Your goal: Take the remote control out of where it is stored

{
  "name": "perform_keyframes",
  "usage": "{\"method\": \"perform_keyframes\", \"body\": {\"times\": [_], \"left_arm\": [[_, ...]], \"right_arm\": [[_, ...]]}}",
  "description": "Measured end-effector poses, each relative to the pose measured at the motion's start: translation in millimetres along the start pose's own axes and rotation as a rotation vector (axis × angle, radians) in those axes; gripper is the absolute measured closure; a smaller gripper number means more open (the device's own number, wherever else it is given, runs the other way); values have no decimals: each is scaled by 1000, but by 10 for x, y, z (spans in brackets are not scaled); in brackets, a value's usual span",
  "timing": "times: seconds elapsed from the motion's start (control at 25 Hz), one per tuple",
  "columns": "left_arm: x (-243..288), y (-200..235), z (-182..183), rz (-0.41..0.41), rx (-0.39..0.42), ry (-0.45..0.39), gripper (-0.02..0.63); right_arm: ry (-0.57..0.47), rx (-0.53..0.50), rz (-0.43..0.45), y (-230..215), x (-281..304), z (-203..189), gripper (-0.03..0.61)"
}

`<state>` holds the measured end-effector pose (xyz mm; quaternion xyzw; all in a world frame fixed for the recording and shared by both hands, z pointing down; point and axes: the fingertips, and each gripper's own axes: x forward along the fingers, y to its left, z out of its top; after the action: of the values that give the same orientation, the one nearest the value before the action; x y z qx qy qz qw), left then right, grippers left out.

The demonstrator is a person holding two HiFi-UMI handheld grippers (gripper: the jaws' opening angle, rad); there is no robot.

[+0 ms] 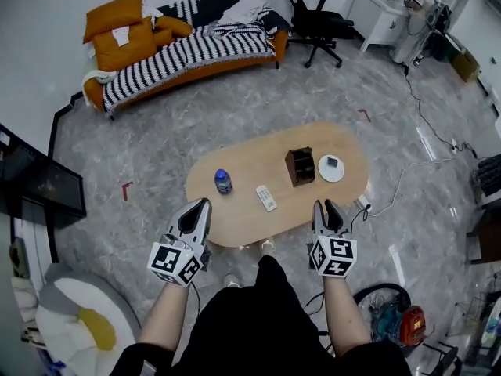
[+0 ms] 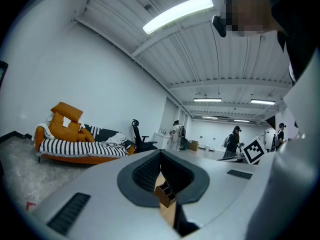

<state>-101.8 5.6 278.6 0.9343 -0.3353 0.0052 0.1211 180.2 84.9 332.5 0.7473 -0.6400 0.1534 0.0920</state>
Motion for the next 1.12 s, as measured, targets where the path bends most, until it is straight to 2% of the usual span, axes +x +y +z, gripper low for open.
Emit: {"method": "perform_keyframes", "body": {"times": [0.32, 0.68, 1.12], "left_arm": [[354, 51, -59, 27, -7, 33, 606], [946, 103, -454, 29, -22, 135, 606], [1676, 35, -1092, -16, -30, 283, 606]], "right_arm": [[93, -96, 35, -219, 464, -123, 474], [233, -202, 87, -472, 1157, -487, 472], [379, -554, 203, -814, 1963, -1084, 472]]}}
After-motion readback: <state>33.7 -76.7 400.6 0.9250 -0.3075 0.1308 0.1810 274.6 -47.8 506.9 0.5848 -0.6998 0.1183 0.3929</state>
